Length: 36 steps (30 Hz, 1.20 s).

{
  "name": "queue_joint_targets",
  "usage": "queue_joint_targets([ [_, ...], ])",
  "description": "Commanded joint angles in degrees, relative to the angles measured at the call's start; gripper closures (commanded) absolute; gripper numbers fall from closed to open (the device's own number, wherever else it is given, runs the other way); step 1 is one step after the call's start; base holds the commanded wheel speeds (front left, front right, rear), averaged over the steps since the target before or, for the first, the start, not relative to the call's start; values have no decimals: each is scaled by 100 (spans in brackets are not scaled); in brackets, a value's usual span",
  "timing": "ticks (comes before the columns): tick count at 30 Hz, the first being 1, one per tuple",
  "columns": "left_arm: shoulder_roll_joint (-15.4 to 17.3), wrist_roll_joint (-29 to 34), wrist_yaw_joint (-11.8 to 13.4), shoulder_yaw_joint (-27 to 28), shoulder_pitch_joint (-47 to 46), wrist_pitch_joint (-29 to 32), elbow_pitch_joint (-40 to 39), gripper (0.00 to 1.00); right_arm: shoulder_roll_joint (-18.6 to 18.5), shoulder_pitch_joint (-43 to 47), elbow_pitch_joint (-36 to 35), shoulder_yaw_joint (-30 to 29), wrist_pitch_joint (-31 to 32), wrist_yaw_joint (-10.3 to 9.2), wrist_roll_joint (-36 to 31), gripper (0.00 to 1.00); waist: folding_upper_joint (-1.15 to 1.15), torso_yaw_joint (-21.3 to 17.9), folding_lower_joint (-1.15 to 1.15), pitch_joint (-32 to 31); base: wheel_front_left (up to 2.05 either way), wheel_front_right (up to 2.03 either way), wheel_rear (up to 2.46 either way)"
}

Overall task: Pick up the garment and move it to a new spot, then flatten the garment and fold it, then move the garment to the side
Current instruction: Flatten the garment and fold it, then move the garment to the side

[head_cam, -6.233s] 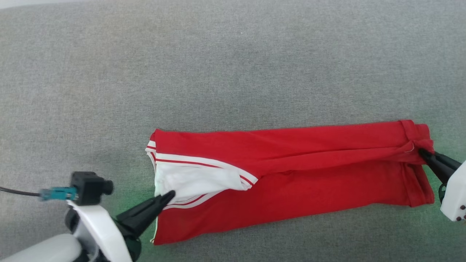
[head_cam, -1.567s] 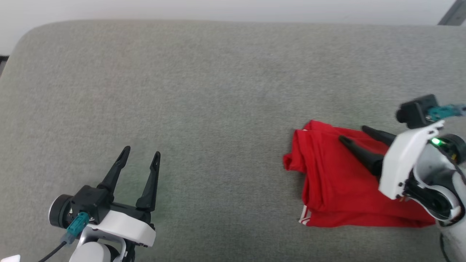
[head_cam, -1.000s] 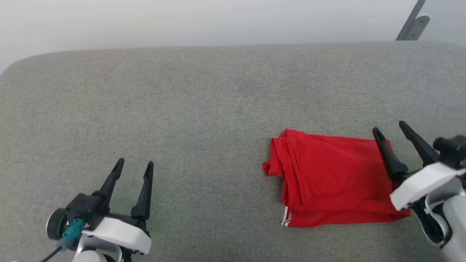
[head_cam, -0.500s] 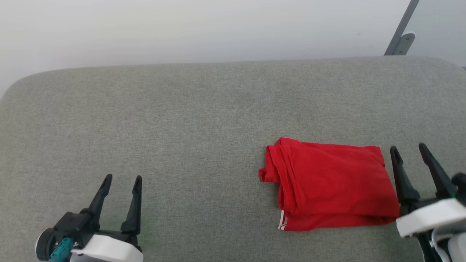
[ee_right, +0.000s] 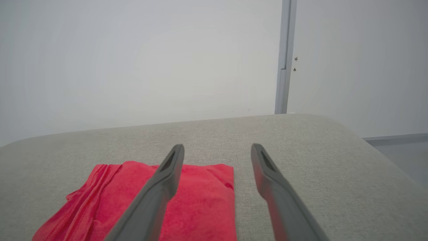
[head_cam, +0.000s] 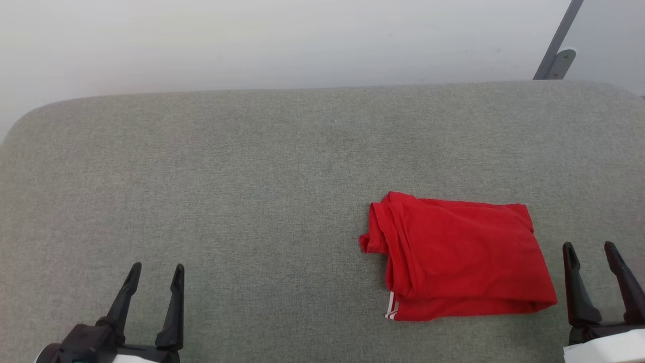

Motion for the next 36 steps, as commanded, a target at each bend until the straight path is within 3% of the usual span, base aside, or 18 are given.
queue_joint_targets([
  [1, -25, 63, 16, 40, 69, -31, -55, 0, 37, 70, -73, -55, -25, -2, -10, 0, 0, -10, 0, 9, 0, 0, 0],
  [14, -83, 64, 16, -7, -113, -31, -97, 0, -84, -202, -112, -53, 394, -2, 14, 0, 0, 5, 0, 128, 0, 0, 0],
  [19, -105, 39, 16, -97, -329, -31, -101, 0, -597, -557, 173, 147, 1645, -2, -32, 0, 0, 76, 0, 385, 0, 0, 0],
  [28, -166, -59, 16, -289, -916, -31, -43, 0, -1717, -1403, 390, 728, 4249, -3, 854, 0, 0, 241, 0, 1059, 0, 0, 0],
  [33, -195, -103, 16, -330, -1137, -31, -25, 0, -1900, -1731, 352, 979, 5257, -2, 1347, 0, 0, 346, 0, 1351, 0, 0, 0],
  [36, -202, -112, 15, -351, -1266, -31, -24, 0, -1822, -1800, 418, 1166, 5665, -2, 1542, 0, 0, 403, 0, 1508, 0, 0, 0],
])
